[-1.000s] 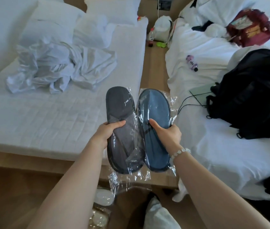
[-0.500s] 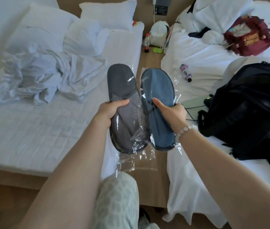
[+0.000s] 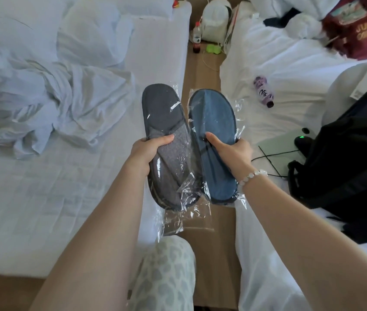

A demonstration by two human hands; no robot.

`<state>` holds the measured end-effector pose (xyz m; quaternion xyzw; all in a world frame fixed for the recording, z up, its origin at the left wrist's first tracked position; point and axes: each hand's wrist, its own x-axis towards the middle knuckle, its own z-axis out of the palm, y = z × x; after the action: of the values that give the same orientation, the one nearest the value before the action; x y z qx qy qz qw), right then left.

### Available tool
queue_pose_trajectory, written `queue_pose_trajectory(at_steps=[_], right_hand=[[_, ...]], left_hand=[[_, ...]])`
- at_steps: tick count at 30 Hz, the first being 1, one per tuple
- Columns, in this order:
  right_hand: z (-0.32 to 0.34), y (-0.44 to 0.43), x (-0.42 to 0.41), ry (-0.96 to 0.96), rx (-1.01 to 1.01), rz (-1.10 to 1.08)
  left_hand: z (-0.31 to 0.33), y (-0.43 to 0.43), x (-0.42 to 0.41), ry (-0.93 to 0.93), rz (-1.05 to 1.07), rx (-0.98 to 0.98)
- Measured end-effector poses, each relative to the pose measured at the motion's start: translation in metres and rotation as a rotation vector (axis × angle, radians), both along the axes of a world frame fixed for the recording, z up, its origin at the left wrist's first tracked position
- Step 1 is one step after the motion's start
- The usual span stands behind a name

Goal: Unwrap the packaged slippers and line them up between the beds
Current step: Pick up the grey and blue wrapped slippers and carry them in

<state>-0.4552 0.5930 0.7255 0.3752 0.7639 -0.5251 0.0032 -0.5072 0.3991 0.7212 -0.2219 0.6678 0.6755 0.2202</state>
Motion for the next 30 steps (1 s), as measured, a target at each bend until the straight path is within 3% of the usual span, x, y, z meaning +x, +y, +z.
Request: queue_pose_trajectory(at_steps=[6,12,21,30], right_hand=[[-0.002,0.004,-0.065,-0.055,-0.023,-0.006],[0.075,0.009,-0.097,-0.196,-0.09,-0.127],[0.208,0.05,-0.131,-0.13,-0.118,-0.251],[0.244,0.087,-0.16,-0.083,-0.176,-0.296]], left_hand=[[-0.005,0.008,-0.066,-0.082,0.018,0.012],[0.069,0.015,-0.116,-0.21,-0.083,-0.023],[0.183,0.063,-0.162,-0.236,-0.139,0.038],[0.219,0.108,-0.196,-0.237,-0.178,0.041]])
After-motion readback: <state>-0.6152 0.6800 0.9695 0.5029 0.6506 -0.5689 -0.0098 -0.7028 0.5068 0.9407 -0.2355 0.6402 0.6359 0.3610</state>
